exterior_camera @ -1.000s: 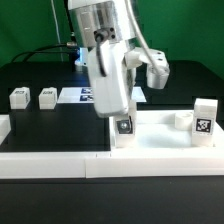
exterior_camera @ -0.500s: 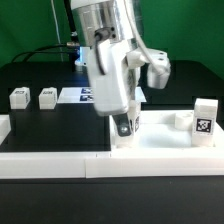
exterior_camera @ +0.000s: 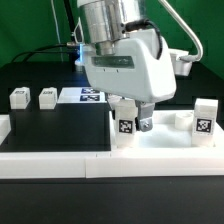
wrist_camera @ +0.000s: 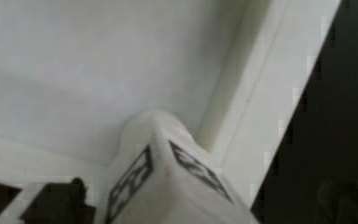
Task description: Assemble square table
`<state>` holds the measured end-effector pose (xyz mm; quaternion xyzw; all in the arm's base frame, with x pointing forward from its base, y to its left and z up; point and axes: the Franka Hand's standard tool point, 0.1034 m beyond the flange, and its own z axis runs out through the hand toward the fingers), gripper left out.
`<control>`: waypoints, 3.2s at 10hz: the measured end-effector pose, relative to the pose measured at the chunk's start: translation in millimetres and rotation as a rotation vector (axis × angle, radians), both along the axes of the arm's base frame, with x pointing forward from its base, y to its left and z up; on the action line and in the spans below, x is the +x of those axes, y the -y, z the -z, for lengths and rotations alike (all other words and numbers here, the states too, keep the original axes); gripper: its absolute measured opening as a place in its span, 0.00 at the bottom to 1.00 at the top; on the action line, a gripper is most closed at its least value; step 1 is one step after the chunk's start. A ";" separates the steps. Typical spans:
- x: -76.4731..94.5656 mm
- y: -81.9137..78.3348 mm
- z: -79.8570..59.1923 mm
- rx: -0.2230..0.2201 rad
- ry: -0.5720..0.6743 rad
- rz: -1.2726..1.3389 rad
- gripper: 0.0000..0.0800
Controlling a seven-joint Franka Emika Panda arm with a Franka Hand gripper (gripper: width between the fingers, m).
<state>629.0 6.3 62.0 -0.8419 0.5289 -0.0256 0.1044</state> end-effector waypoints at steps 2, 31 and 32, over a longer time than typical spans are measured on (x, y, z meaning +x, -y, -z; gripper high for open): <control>1.5 1.3 -0.4 -0.045 0.044 -0.230 0.81; -10.0 12.0 0.6 0.120 -0.227 1.101 0.76; -10.0 12.0 0.6 0.120 -0.227 1.101 0.80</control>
Offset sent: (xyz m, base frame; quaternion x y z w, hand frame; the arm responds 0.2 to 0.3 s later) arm 0.0195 0.0247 0.0048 -0.0117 -0.0553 -0.3749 0.9254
